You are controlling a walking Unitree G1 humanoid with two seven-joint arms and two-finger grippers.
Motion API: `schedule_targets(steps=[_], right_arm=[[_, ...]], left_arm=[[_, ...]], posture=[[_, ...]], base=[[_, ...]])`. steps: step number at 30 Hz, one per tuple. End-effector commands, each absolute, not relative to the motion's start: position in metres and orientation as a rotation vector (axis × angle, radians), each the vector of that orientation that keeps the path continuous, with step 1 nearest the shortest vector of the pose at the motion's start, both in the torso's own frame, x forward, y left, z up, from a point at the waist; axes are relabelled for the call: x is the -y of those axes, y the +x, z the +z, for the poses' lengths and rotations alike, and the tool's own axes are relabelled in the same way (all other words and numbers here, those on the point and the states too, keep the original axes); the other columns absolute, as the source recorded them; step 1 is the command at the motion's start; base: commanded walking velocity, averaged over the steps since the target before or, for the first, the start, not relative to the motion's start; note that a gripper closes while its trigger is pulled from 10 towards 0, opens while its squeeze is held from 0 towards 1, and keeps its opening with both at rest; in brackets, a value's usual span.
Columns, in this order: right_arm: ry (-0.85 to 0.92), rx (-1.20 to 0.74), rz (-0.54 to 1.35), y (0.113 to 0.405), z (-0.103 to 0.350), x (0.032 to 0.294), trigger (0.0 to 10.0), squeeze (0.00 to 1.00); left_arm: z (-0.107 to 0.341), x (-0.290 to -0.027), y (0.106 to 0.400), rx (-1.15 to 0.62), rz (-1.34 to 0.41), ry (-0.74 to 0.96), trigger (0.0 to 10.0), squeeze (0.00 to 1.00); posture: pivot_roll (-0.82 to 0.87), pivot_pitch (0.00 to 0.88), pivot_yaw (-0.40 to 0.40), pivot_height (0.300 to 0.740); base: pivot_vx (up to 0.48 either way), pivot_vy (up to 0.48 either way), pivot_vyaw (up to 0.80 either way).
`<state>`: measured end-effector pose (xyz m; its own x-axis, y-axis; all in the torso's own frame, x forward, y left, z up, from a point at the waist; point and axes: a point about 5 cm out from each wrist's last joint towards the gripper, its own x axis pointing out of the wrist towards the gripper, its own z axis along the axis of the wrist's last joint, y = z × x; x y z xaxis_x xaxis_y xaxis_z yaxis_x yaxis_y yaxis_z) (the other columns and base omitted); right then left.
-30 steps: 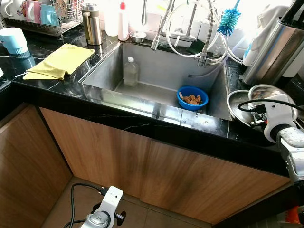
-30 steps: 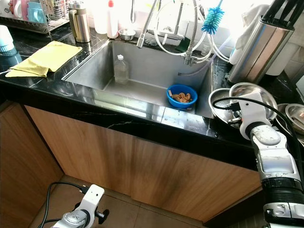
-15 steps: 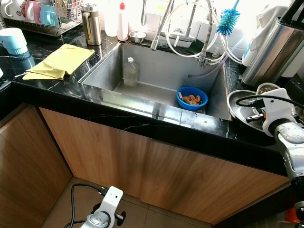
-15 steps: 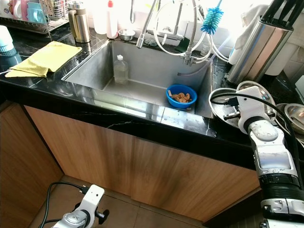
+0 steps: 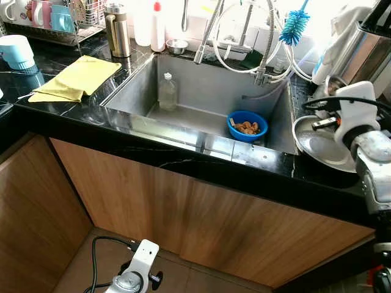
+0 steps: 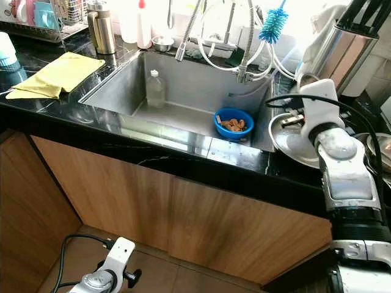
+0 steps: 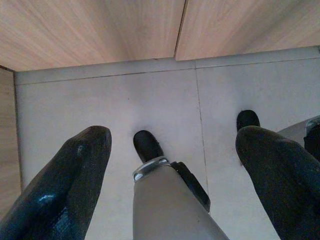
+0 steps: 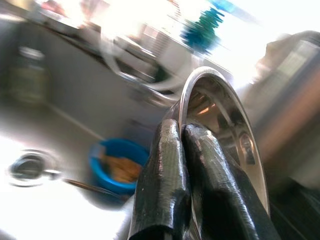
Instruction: Kitchen organization
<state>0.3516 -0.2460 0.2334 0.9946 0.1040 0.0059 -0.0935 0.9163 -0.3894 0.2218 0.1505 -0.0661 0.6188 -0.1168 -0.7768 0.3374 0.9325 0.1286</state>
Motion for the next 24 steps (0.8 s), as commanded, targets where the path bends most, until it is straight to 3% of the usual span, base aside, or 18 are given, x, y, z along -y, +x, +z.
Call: schedule_targets(steps=[1,5,14,24], right_arm=[[-0.41,0.083,0.143,0.351,0.245,0.24,10.0,0.0],[-0.213,0.126,0.372,0.349,0.235,0.215,10.0,0.0],[-0.052,0.108,0.451,0.355,0.224,0.217,10.0,0.0],[0.035,0.025,0.406,0.365,0.2,0.224,10.0,0.0]], left_arm=[[-0.067,-0.149,0.22,-0.874,-0.261,0.267,10.0,0.0],[-0.067,-0.147,0.221,-0.869,-0.257,0.259,10.0,0.0],[-0.066,-0.148,0.222,-0.861,-0.25,0.255,10.0,0.0],[-0.065,-0.153,0.223,-0.857,-0.244,0.259,10.0,0.0]], posture=[[0.15,0.058,-0.143,0.74],[0.15,0.057,-0.146,0.74],[0.16,0.053,-0.147,0.74],[0.17,0.046,-0.147,0.74]], base=[[0.0,0.0,0.0],[0.0,0.0,0.0],[0.0,0.0,0.0],[0.0,0.0,0.0]])
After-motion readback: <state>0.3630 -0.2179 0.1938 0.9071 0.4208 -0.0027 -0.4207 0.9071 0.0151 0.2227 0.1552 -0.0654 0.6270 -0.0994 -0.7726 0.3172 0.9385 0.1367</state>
